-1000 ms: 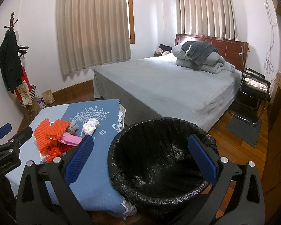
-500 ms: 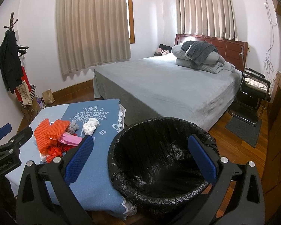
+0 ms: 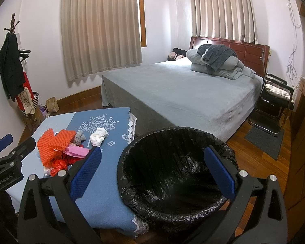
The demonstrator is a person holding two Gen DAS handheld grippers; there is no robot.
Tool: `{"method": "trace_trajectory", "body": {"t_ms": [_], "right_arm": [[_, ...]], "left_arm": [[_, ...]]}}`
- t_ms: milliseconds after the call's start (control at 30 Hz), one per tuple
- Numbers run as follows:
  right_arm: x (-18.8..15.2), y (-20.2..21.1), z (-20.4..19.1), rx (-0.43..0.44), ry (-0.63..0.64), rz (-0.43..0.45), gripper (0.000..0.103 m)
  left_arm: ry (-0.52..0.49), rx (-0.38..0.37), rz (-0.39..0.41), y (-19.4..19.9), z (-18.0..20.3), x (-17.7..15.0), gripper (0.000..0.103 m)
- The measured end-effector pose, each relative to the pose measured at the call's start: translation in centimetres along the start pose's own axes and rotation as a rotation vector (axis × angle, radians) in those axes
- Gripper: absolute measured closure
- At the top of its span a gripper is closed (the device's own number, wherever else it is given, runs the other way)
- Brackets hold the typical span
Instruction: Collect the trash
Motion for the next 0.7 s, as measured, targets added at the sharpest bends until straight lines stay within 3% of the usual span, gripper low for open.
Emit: {"method": "trace_trajectory", "body": {"t_ms": [700], "right_arm": [[-0.50, -0.28, -0.28, 0.006, 0.008, -0.005, 0.005]], "left_arm": [[0.008, 0.001, -0.005, 0.45, -0.43, -0.55, 0.006]]}}
Point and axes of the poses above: each gripper's, at about its wrist camera, not at the fingertips, and y roughly against the way its jaws point, z to its right, x to its top, the point moved 2 cm from there along -y, roughly the way its jaws point
